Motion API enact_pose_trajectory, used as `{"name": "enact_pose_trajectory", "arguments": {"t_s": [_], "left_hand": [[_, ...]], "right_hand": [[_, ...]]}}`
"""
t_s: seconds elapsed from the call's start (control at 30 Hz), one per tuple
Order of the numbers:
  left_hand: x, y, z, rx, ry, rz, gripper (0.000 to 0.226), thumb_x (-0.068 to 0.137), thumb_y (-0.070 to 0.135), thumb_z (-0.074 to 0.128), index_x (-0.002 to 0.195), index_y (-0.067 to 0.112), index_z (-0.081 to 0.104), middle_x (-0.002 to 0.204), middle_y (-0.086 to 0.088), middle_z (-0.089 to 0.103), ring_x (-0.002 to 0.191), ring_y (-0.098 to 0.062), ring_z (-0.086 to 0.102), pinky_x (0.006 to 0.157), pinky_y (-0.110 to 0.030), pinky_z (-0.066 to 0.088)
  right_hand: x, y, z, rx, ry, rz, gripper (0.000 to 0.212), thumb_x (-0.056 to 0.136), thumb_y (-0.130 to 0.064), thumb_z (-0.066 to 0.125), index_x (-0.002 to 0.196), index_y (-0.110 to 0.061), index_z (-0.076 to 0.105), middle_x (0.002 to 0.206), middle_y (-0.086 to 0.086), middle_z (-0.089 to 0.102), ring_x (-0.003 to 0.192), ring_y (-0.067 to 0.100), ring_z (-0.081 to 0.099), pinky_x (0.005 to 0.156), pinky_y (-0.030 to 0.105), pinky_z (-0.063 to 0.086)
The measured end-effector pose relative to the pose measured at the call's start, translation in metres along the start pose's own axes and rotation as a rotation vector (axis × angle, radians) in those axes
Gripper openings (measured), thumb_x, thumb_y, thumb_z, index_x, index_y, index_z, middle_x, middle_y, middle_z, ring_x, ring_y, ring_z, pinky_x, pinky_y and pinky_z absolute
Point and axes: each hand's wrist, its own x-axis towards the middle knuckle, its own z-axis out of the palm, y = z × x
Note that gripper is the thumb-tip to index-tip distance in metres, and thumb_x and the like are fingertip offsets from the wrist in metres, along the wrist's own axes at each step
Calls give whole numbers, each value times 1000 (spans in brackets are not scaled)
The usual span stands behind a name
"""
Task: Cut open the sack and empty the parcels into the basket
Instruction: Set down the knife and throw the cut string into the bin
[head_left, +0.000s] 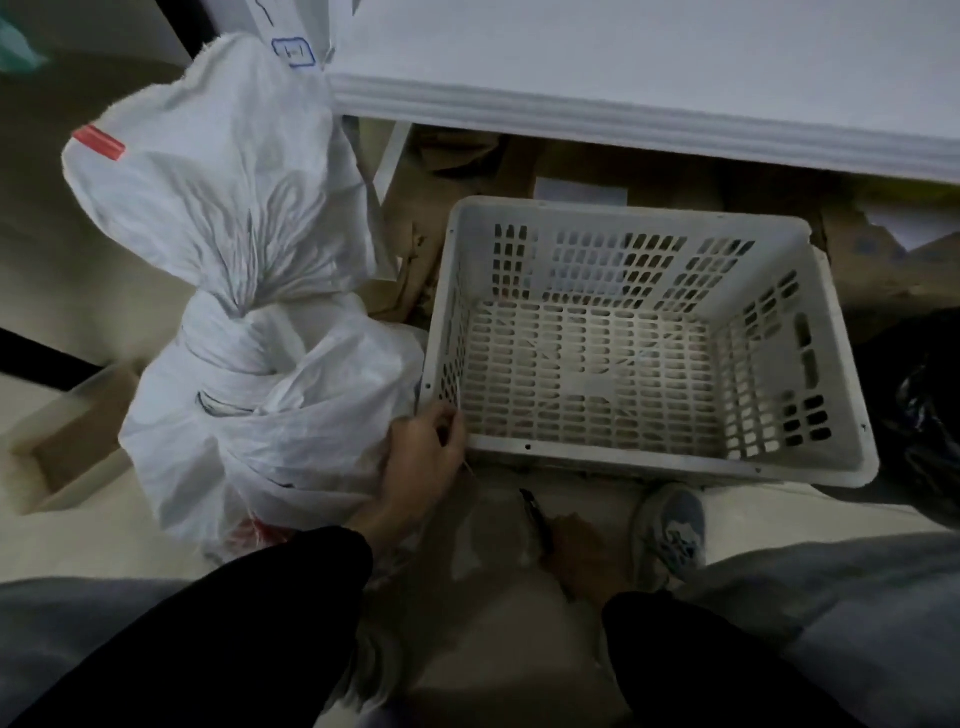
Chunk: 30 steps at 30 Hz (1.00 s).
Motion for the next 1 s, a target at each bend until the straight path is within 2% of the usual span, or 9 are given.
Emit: {"name": "enact_pose_trajectory", "arguments": {"t_s": [0.1,0.27,0.33,0.53,0.63,0.7,0.77,0.83,1.0], "left_hand": [[5,-4,4,-8,24,14,13,97,16,59,96,7,68,90,0,72,80,-8,67,70,-6,48],[10,3,12,-29,36,6,10,95,14,61,97,8,69,87,7,69,77,-4,65,67,-6,50],[10,5,13,-63,9,-7,10,95,14,60,97,8,69,86,1,71,76,-8,68,68,-16,56],[15,10,10,-186,-71,-115,8,97,17,58,93,18,65,89,1,71,82,-11,69,72,-26,60],[13,18,8,-215,-175,-189,9,98,18,56,96,17,64,92,2,70,86,-13,68,76,-30,59],[8,26,6,-236,-227,-221,12,98,15,55,96,13,66,90,-1,71,85,-14,69,77,-34,60],[-2,39,0,-305,-259,-237,15,99,10,54,88,7,64,75,-5,67,62,-9,66,60,-28,59],[-15,50,-9,-341,-301,-201,19,99,6,54,83,4,61,65,-6,61,42,-1,57,44,-18,50],[-37,62,-28,-395,-337,-179,23,97,5,57,76,9,64,60,2,62,46,-3,58,44,-13,45]], "right_hand": [[39,16,38,50,-49,31,55,91,-54,48,132,-17,51,126,7,58,109,24,58,92,30,45],[32,-2,39,64,-34,48,39,99,-35,48,131,-14,52,124,10,59,110,26,58,95,29,45],[28,-6,38,41,-53,41,38,101,-36,45,128,-12,55,126,9,59,114,24,56,101,28,42],[-2,-41,-34,-109,-223,-14,30,99,-28,51,116,-5,60,116,13,61,95,25,62,84,31,50],[-22,-60,-99,149,-518,48,32,96,-23,59,109,5,66,93,14,68,71,18,65,83,36,58],[-44,-75,-141,358,-629,33,33,95,-13,60,117,12,61,94,14,73,73,18,71,81,33,59],[-72,-89,-170,487,-701,-7,39,95,-13,61,123,14,56,101,13,73,83,20,73,80,30,59],[-99,-95,-179,564,-747,-49,45,92,-20,64,122,13,56,107,18,72,94,24,72,86,34,58],[-143,-101,-177,935,-587,-250,32,91,-20,61,120,-6,59,114,19,67,102,27,69,83,35,58]]}}
